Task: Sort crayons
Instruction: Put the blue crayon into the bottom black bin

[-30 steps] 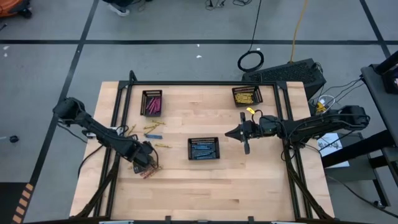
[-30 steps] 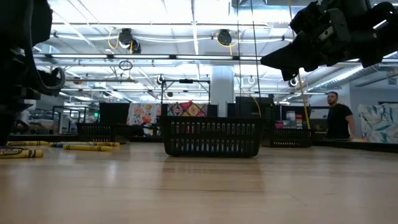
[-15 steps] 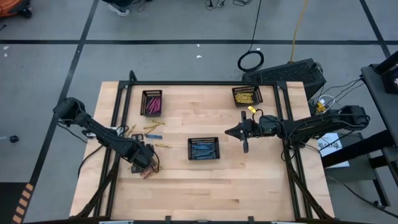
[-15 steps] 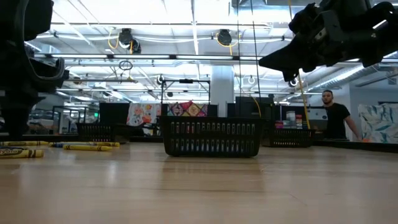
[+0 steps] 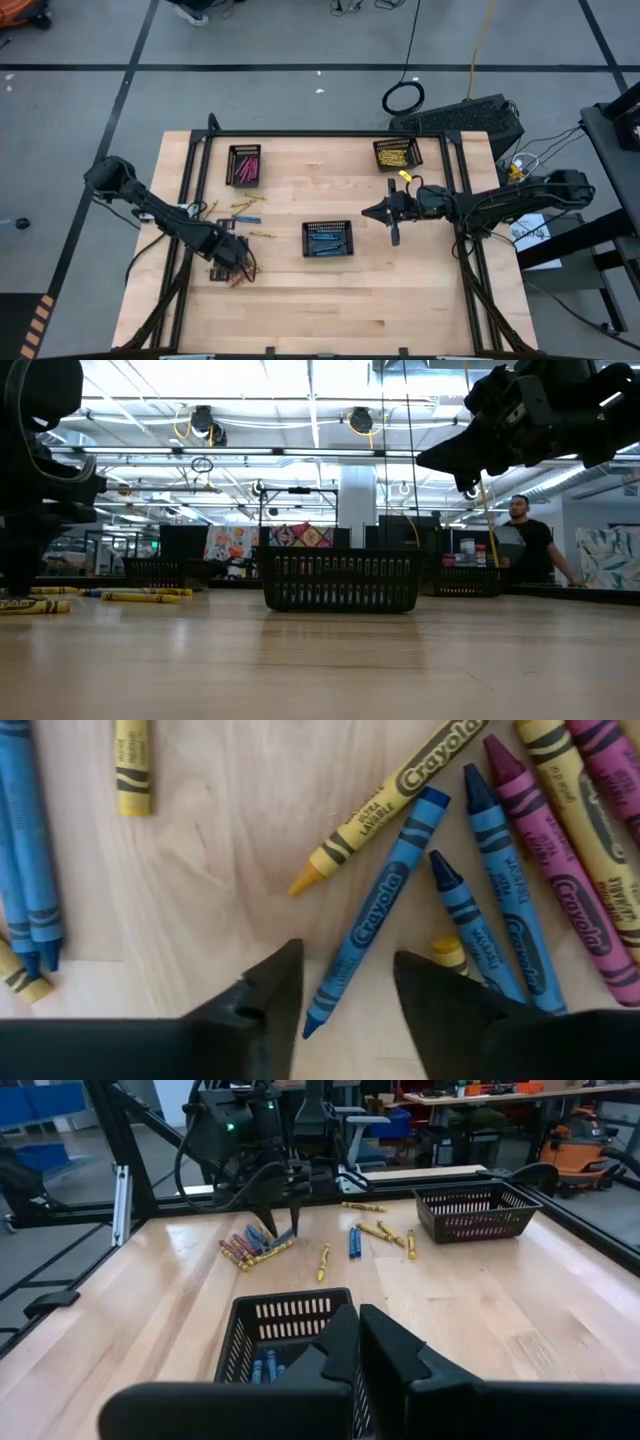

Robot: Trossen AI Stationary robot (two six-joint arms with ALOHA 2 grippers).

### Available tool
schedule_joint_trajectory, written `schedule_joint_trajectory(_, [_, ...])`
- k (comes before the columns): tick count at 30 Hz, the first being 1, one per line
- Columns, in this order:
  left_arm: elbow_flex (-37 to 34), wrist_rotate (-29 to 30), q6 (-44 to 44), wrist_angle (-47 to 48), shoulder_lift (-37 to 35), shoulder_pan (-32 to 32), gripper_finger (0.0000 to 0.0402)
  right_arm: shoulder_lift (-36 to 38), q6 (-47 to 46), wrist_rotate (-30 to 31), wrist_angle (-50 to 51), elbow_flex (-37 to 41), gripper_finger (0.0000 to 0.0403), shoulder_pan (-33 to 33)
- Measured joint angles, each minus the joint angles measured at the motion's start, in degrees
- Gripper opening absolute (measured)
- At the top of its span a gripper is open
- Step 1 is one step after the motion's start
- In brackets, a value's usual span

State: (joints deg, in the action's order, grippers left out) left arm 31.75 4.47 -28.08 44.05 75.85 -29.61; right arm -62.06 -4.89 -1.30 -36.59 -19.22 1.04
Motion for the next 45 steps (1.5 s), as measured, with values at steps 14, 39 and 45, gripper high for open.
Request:
schedule_joint_trajectory(14, [3.00,-3.16,-3.18,5.31,0.31,0.05,0.0011,0.55,0.00,-0.41,0.14,0.00,0.0002,0.00])
schedule_joint_trajectory(39, [22.62,11.71,27.71,-43.78,10.77,17.18,0.0003,13.56,-1.97,-0.31,10.01,0.00,0.0002,-0.91])
schedule_joint_trajectory(45, [23.88,1.33,28.43,-48.95,20.71,22.41,0.0003,12.76,-1.96,-0.28,9.98,0.00,0.0002,-2.08])
